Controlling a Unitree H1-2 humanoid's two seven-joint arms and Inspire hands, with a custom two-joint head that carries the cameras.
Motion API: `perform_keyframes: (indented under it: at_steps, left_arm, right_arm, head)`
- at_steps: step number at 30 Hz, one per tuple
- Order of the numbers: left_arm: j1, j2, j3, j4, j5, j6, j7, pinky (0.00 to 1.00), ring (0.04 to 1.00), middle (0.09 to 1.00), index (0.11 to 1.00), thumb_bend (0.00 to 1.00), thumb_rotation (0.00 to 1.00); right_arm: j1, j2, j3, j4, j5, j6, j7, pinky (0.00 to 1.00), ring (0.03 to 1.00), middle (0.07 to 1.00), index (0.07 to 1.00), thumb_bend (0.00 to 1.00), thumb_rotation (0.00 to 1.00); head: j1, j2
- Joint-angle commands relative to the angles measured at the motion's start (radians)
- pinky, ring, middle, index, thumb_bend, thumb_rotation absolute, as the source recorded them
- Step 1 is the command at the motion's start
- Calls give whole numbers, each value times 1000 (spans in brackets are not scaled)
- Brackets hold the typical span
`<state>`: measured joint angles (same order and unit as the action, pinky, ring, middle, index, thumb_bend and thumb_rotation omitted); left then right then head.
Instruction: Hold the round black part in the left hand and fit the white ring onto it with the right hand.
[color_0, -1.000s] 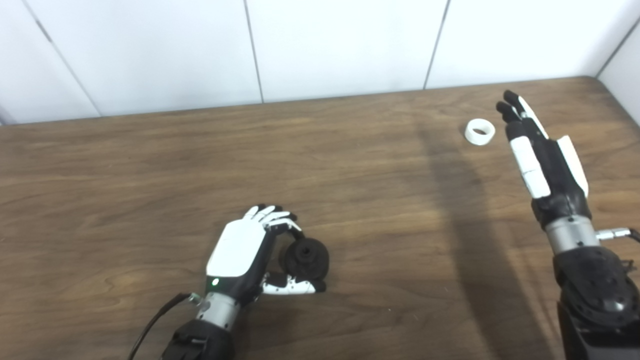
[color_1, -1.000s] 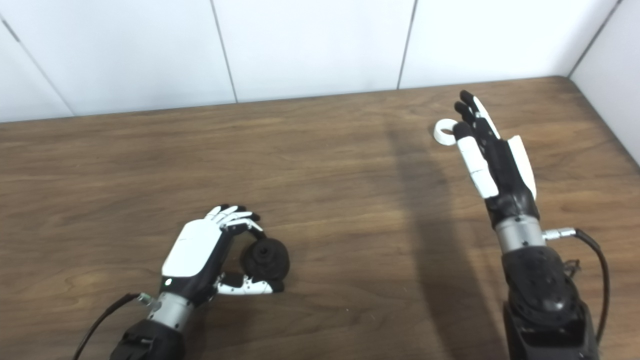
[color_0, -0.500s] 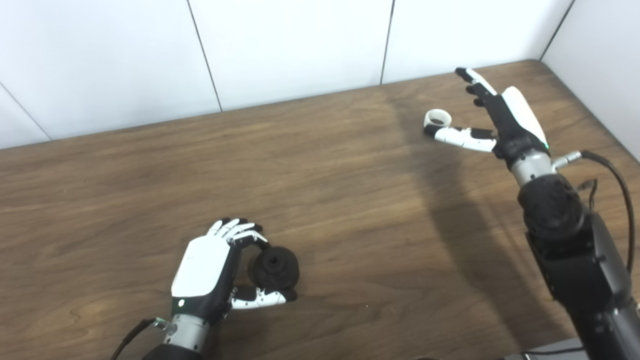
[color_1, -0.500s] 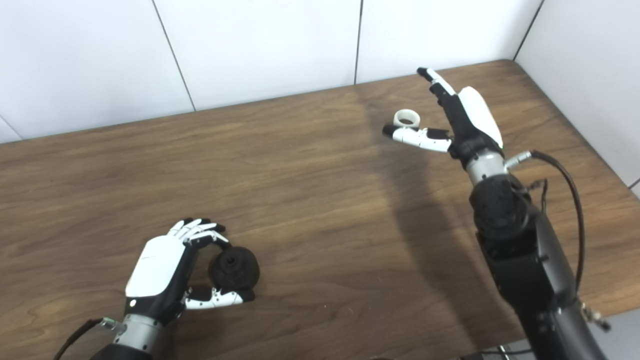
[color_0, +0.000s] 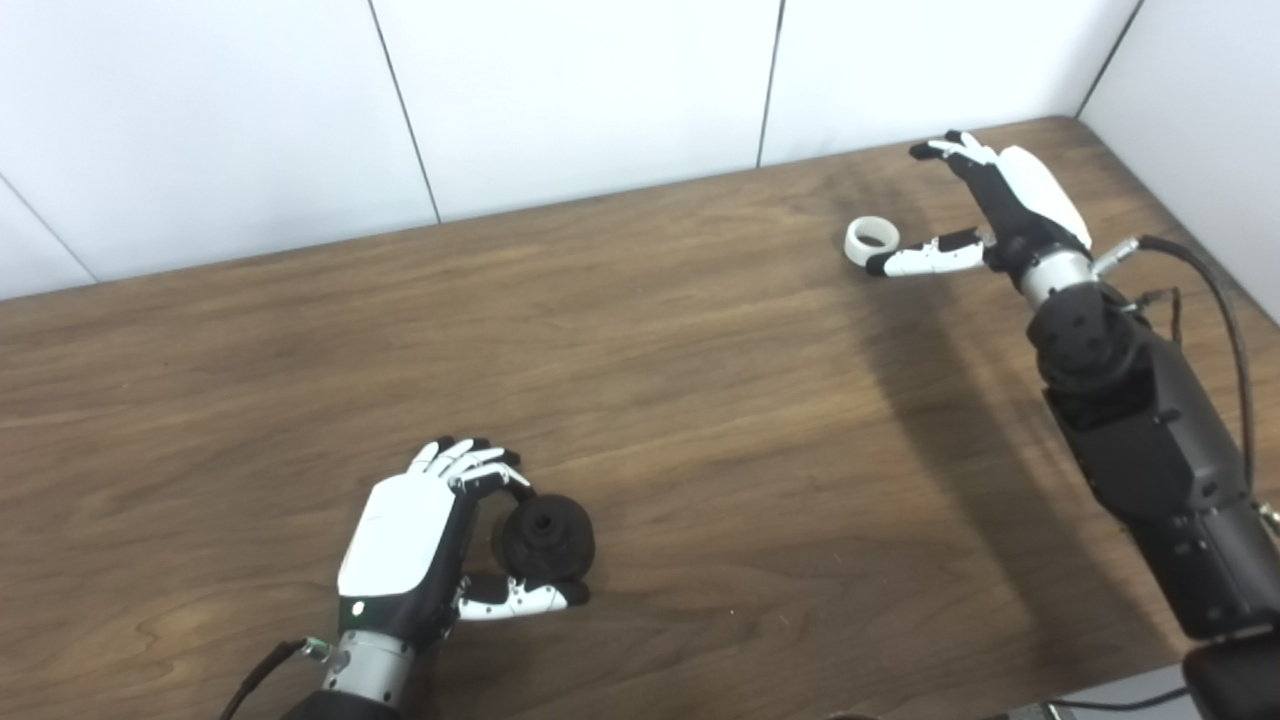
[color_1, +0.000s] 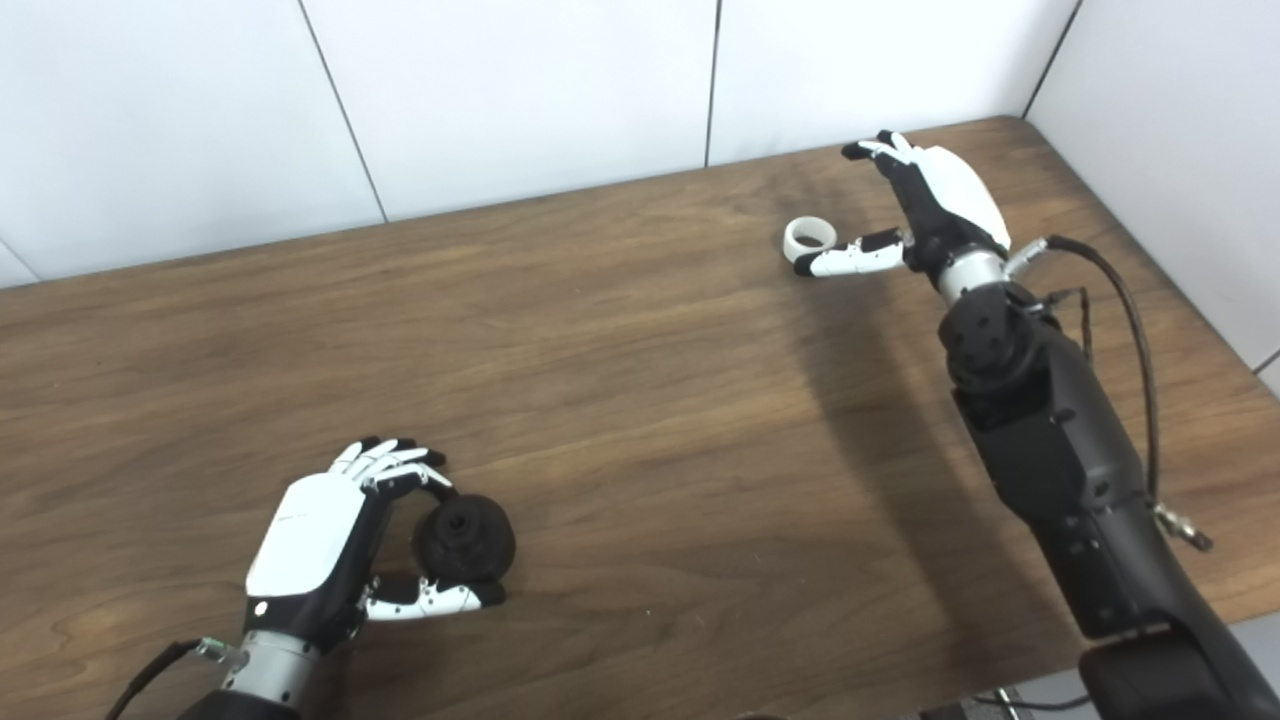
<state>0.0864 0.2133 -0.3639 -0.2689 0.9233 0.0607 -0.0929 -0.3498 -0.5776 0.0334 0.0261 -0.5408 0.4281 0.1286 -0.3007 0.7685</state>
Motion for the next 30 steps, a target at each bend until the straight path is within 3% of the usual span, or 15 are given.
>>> perform_keyframes:
  at_steps: [1, 13, 19, 30]
  left_arm:
    - [16, 21, 0, 38, 23, 16, -20, 939, 874, 785, 485, 525, 56]
    - [22, 22, -3, 36, 19, 8, -13, 933, 869, 786, 484, 525, 54]
    - [27, 22, -2, 30, 16, 8, -15, 933, 867, 785, 484, 525, 54]
    - [35, 13, -12, 9, 29, 24, -32, 931, 870, 787, 484, 525, 56]
  right_arm:
    - [-64, -37, 6, 4, -28, -10, 0, 918, 988, 978, 852, 828, 299]
    - [-149, -39, 75, 130, -56, 30, 46, 973, 1000, 1000, 802, 844, 284]
    - [-181, -38, 117, 169, -85, 37, 66, 935, 1000, 1000, 773, 864, 306]
    - [-216, -30, 119, 222, -92, 39, 78, 957, 1000, 1000, 713, 849, 266]
  head:
    - [-1, 1]
    - [-6, -4]
    - [-2, -1]
    - [4, 5]
